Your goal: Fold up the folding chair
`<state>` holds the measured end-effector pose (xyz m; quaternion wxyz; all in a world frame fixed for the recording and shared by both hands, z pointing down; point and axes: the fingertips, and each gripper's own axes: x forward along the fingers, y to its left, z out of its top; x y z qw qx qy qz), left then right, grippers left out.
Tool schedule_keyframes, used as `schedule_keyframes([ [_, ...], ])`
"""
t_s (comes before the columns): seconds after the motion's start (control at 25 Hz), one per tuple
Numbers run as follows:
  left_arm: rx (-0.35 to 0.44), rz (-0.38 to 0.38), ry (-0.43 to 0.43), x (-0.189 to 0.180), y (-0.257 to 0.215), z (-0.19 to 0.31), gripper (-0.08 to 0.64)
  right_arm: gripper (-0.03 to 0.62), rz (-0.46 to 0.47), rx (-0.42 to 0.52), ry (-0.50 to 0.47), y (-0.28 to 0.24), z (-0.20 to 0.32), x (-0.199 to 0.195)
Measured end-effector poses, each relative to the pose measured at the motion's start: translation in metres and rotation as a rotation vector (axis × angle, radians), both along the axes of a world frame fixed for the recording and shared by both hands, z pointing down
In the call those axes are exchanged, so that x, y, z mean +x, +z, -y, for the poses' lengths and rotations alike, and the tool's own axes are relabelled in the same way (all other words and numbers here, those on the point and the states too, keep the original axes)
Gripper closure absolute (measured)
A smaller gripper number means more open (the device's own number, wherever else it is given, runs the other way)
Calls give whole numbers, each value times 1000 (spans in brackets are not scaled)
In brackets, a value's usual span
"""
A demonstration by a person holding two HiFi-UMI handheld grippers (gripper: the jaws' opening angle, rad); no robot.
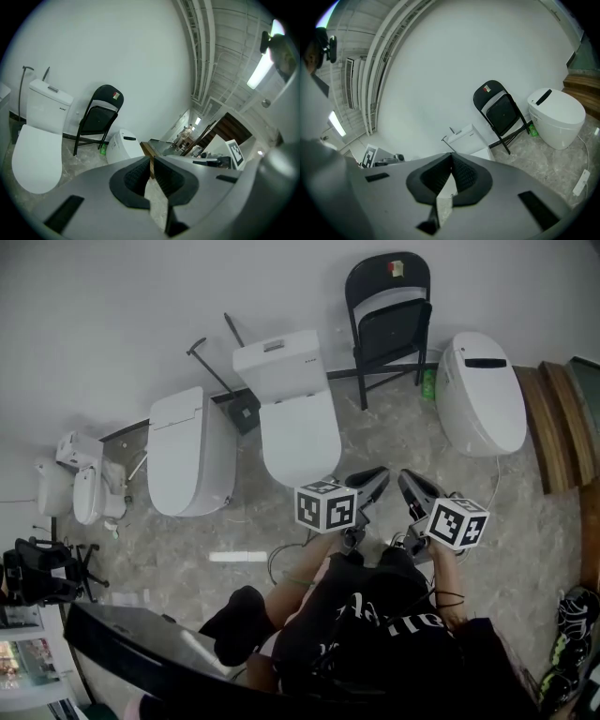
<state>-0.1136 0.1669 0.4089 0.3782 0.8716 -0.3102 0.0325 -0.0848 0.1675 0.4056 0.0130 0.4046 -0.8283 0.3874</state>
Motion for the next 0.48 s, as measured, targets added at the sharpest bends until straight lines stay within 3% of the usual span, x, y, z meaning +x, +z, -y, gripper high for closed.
schedule_keyframes([
  [0.48,37,-3,73,2,-2,-10,534,578,-21,5,55,2,-9,0],
])
